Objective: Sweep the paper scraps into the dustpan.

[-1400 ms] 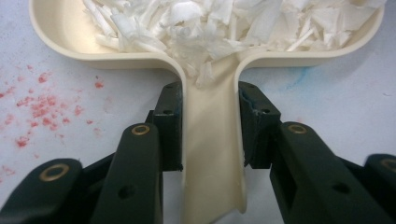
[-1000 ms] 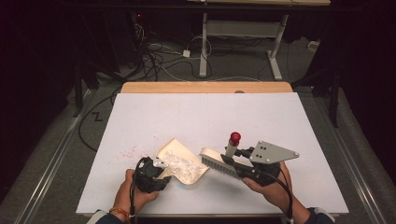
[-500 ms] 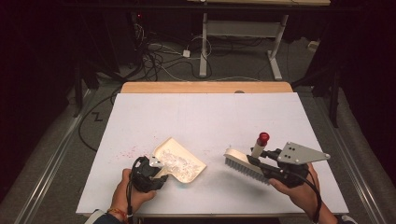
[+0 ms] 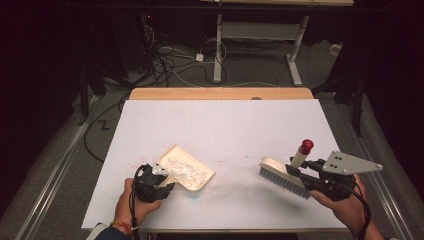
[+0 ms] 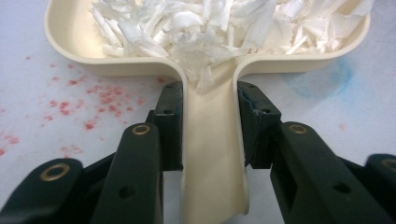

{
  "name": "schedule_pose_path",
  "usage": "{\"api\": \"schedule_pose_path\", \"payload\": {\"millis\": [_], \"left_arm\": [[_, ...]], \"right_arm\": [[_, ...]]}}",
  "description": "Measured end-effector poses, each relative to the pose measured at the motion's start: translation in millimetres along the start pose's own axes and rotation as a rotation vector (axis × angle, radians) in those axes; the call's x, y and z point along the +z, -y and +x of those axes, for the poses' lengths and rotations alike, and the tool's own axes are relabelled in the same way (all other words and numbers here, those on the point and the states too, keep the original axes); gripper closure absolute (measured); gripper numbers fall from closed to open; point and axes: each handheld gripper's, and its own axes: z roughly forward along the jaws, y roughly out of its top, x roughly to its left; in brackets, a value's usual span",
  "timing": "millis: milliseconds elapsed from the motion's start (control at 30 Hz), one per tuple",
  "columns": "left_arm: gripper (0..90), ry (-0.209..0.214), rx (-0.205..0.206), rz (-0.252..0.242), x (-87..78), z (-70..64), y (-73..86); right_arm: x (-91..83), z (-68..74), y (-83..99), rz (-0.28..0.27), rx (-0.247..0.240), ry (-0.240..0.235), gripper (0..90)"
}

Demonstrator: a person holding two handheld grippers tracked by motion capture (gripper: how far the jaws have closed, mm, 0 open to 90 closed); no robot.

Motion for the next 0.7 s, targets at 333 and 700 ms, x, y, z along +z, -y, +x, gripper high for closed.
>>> {"api": "schedule_pose_path", "payload": {"millis": [333,700], "left_arm": [[63.1,-0.028,-0.056,-0.031,-5.7,16.0,2.5],[63.2,-0.078,-0.132,-0.061,-8.7,35.0,8.5]], "right_arm": [[-13.6,-5.5,4.6,0.038,0.0,-0.003,71.2],[-26.8,-8.4,11.4,0.083,0.021,-0.059,71.1]]}}
